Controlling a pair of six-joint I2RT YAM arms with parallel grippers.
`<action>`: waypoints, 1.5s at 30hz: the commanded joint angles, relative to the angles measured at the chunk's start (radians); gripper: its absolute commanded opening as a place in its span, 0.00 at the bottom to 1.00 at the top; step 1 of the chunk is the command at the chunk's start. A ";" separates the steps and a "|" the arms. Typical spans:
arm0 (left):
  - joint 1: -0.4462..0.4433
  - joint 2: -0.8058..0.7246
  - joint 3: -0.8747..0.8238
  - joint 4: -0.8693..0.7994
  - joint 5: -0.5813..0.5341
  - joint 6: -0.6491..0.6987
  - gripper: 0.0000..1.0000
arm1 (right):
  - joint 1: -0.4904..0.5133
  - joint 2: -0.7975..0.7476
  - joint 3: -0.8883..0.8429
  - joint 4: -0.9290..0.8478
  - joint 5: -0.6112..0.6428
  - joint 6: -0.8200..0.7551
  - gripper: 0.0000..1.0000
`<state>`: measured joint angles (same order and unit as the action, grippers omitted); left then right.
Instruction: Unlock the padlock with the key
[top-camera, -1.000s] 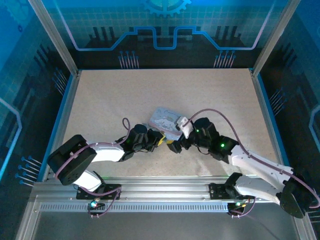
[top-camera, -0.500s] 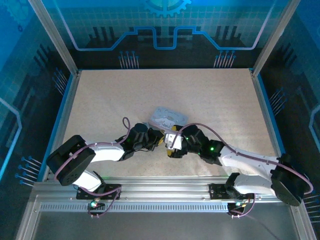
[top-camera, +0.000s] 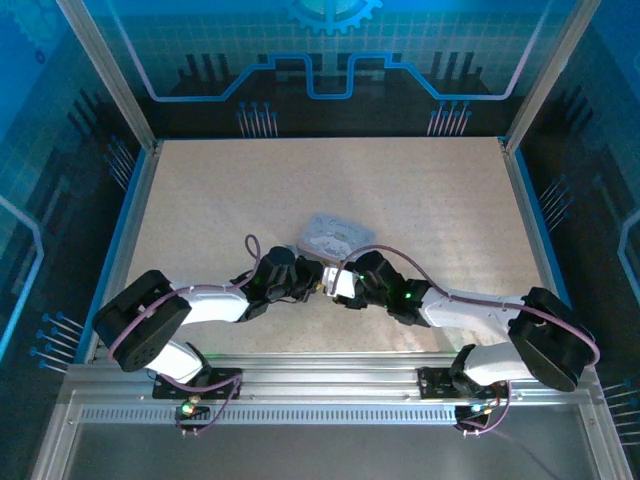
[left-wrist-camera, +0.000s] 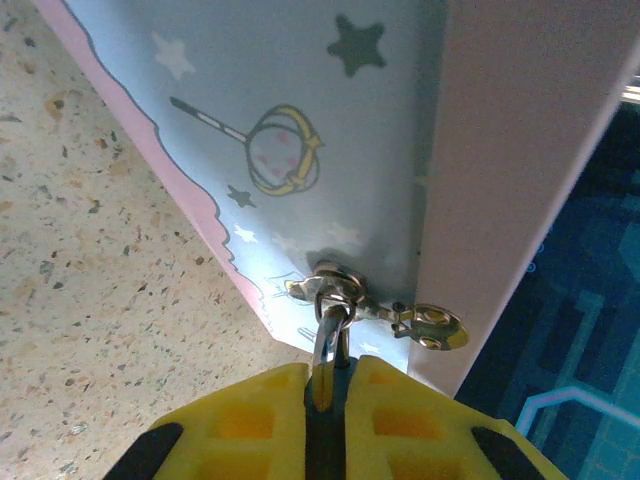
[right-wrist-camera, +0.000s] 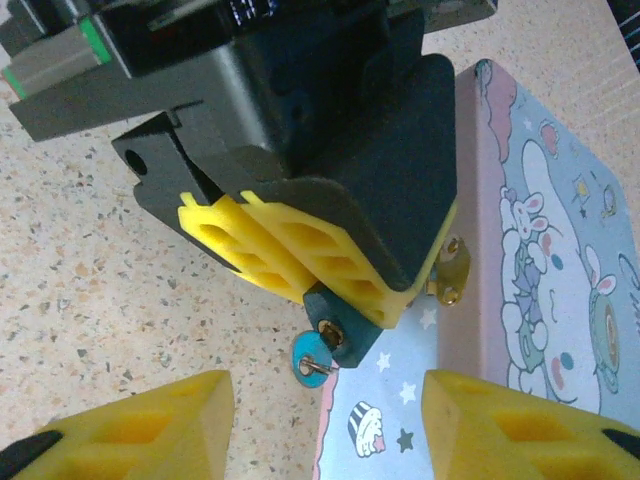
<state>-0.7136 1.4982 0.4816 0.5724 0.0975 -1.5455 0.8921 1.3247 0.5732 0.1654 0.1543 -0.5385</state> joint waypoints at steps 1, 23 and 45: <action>0.000 -0.032 0.026 0.033 -0.005 -0.006 0.04 | 0.016 0.016 0.011 0.045 0.020 0.025 0.46; 0.000 -0.034 0.025 0.036 -0.007 -0.012 0.04 | 0.034 0.053 -0.002 0.099 0.039 0.075 0.19; -0.001 -0.016 0.019 0.057 -0.005 -0.023 0.04 | 0.034 0.062 -0.022 0.201 0.087 0.279 0.00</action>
<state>-0.7097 1.4929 0.4816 0.5858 0.0715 -1.5723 0.9176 1.3811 0.5510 0.2996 0.2119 -0.3519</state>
